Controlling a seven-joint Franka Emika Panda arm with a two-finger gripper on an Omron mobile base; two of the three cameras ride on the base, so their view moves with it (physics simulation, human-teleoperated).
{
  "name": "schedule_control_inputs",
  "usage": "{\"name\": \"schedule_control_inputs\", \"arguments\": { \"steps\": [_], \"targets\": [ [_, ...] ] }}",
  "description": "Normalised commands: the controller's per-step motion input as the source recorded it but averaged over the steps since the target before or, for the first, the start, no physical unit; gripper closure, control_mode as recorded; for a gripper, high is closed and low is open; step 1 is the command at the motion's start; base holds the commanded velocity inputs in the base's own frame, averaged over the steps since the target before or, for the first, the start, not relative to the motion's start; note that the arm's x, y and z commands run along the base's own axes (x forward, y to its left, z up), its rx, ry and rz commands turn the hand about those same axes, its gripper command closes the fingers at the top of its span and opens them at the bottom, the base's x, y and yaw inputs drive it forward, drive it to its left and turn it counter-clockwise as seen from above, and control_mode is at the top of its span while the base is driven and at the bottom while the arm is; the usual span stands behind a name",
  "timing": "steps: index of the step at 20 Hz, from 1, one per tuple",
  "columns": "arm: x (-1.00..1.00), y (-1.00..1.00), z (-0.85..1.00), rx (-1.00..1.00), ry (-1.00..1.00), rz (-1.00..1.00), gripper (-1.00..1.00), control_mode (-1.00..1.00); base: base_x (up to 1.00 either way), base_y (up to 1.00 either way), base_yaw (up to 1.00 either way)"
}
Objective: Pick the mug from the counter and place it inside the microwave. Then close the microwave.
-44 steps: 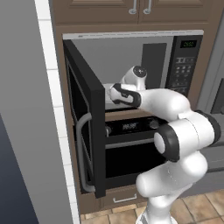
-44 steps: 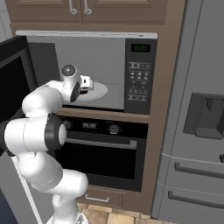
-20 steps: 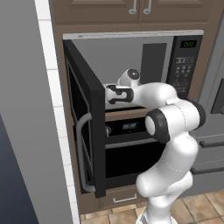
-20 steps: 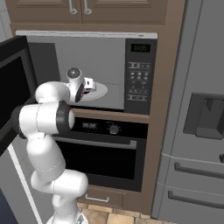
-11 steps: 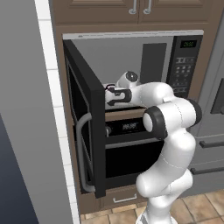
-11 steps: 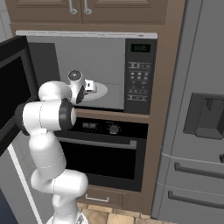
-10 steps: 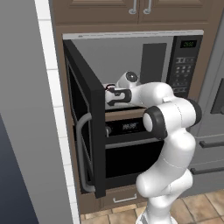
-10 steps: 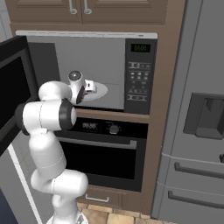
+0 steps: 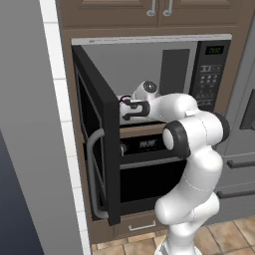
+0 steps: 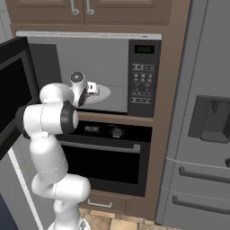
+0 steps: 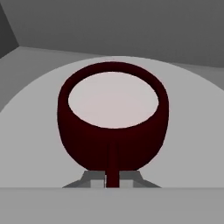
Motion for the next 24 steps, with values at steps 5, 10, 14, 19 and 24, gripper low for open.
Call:
{"name": "schedule_control_inputs", "arguments": {
  "steps": [5,10,14,19,24],
  "targets": [
    [-0.04,0.01,0.0,0.0,0.0,0.0,-1.0,-1.0,0.0,0.0,0.0],
    [-0.19,0.0,0.05,0.0,0.03,0.0,-1.0,-1.0,0.0,0.0,0.0],
    [-0.48,0.0,0.08,0.0,0.01,0.0,-1.0,-1.0,0.0,0.0,0.0],
    [-0.69,-0.05,0.24,0.0,0.0,0.0,-1.0,-1.0,0.0,0.0,0.0],
    [-0.69,-0.01,0.31,0.0,0.0,-0.03,-1.0,-1.0,0.0,0.0,0.0]
  ]
}}
